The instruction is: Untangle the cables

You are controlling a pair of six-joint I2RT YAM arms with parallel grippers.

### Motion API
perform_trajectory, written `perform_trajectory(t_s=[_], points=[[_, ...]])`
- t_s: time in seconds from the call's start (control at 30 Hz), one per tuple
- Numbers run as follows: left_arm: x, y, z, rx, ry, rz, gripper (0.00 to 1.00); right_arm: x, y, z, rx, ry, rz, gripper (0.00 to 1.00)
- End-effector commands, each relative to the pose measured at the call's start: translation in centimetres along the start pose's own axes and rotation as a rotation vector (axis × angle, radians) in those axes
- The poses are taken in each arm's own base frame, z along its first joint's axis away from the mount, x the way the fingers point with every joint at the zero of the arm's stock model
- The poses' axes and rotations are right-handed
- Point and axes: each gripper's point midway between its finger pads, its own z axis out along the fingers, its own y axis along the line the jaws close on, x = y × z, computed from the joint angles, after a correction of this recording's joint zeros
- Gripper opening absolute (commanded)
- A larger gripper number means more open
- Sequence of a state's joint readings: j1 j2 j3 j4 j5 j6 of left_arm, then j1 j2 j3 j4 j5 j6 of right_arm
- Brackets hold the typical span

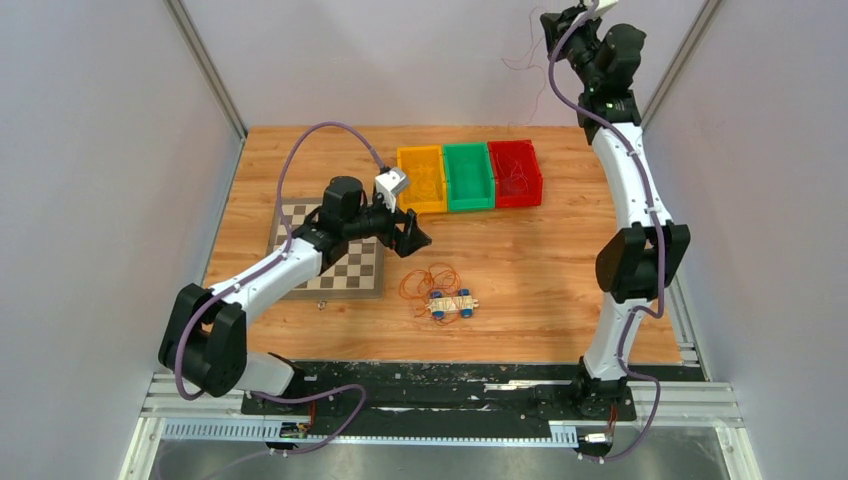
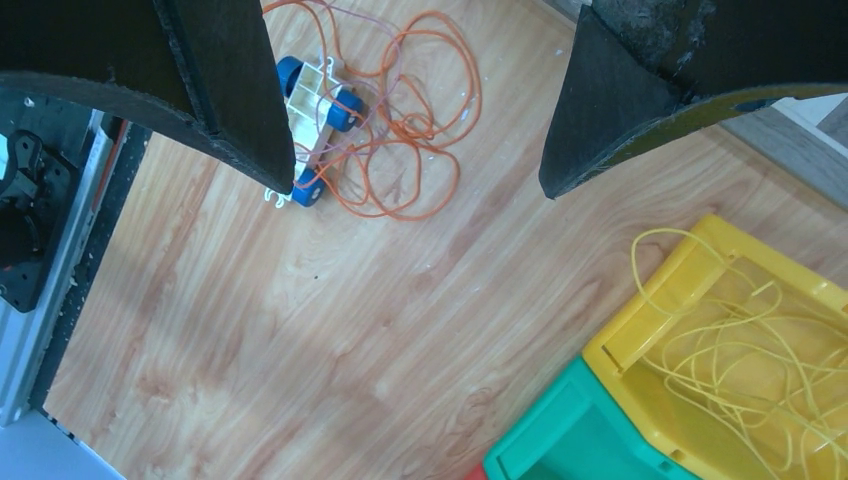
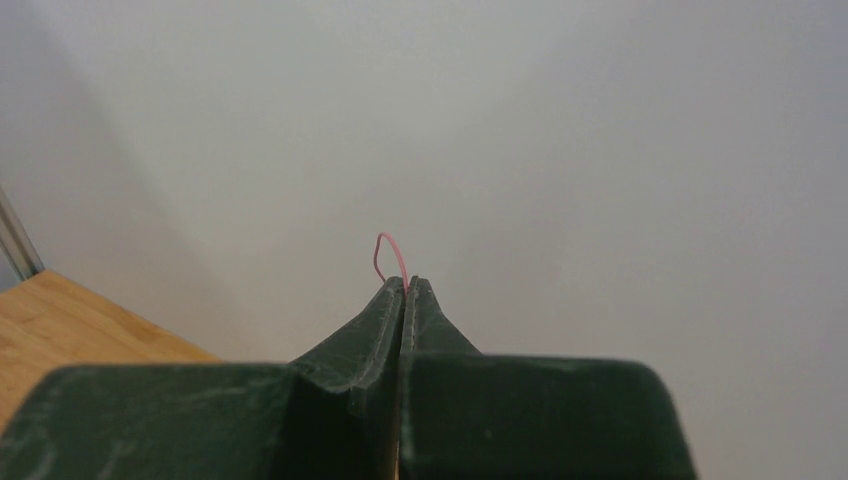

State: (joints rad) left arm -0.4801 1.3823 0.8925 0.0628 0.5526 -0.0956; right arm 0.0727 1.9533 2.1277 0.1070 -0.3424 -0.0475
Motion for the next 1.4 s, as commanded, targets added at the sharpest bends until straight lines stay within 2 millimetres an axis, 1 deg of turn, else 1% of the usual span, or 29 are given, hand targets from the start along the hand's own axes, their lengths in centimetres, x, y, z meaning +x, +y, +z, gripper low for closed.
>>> perform_trajectory(t_s=[0.0,0.1,0.2,0.27,0.33,0.37,0.43,0.6,0.63,0.7,0.77,0.9,0.97,1.1,1.13,1.17,1.23,1.3,1.37], points=[[-1.5,1.1,-0.1,-0.029,-0.020,0.005,1.00,0.6,-1.2,0.8,-0.006,-0.051,-0.029,0.00],[-1.4,1.9,-0.3,-0.047,-0.013,-0.006,1.00,4.8,-1.7,0.3,0.004,0.031,0.002,0.00],[-1.3,2.6,-0.5,-0.063,-0.006,-0.020,1.00,8.2,-1.9,-1.1,0.014,0.107,0.066,0.00],[-1.1,2.9,-0.5,-0.067,-0.001,-0.032,1.00,9.4,-0.8,-2.1,-0.016,0.143,0.139,0.00],[-0.9,3.0,-0.4,-0.064,0.005,-0.042,1.00,9.6,0.2,-2.6,-0.049,0.154,0.181,0.00],[-0.9,3.1,-0.2,-0.059,0.008,-0.046,1.00,9.1,0.7,-2.5,-0.066,0.147,0.199,0.00],[-1.0,3.0,-0.1,-0.050,0.010,-0.052,1.00,7.3,1.2,-2.1,-0.083,0.115,0.214,0.00],[-1.6,3.2,0.2,-0.047,-0.005,-0.051,1.00,1.4,2.6,-1.0,-0.132,0.016,0.240,0.00],[-1.7,3.2,0.2,-0.048,-0.008,-0.050,1.00,0.7,2.8,-0.9,-0.136,0.005,0.242,0.00],[-1.8,3.2,0.1,-0.050,-0.012,-0.052,1.00,0.1,3.1,-0.7,-0.142,-0.005,0.250,0.00],[-1.7,3.2,0.1,-0.050,-0.014,-0.053,1.00,-0.1,3.3,-0.5,-0.147,-0.007,0.256,0.00],[-1.3,3.1,-0.1,-0.054,-0.011,-0.063,1.00,0.4,3.3,-0.1,-0.136,-0.001,0.249,0.00],[-1.2,3.1,-0.2,-0.055,-0.010,-0.064,1.00,1.0,3.2,0.1,-0.125,0.005,0.239,0.00],[-0.9,3.1,-0.3,-0.060,-0.003,-0.067,1.00,1.0,3.2,0.4,-0.122,-0.001,0.228,0.00],[-0.9,3.1,-0.3,-0.061,-0.004,-0.066,1.00,0.7,3.1,0.5,-0.122,-0.009,0.223,0.00],[-1.0,3.2,-0.3,-0.063,-0.005,-0.063,1.00,0.0,3.0,0.5,-0.119,-0.025,0.206,0.00],[-1.0,3.3,-0.3,-0.065,-0.004,-0.062,1.00,-2.3,2.1,0.7,-0.087,-0.079,0.150,0.00],[-1.1,3.3,-0.2,-0.066,-0.005,-0.063,1.00,-5.1,0.6,0.6,-0.049,-0.140,0.101,0.00],[-1.3,3.4,-0.1,-0.065,-0.007,-0.064,1.00,-7.5,-1.1,0.2,-0.019,-0.191,0.087,0.00]])
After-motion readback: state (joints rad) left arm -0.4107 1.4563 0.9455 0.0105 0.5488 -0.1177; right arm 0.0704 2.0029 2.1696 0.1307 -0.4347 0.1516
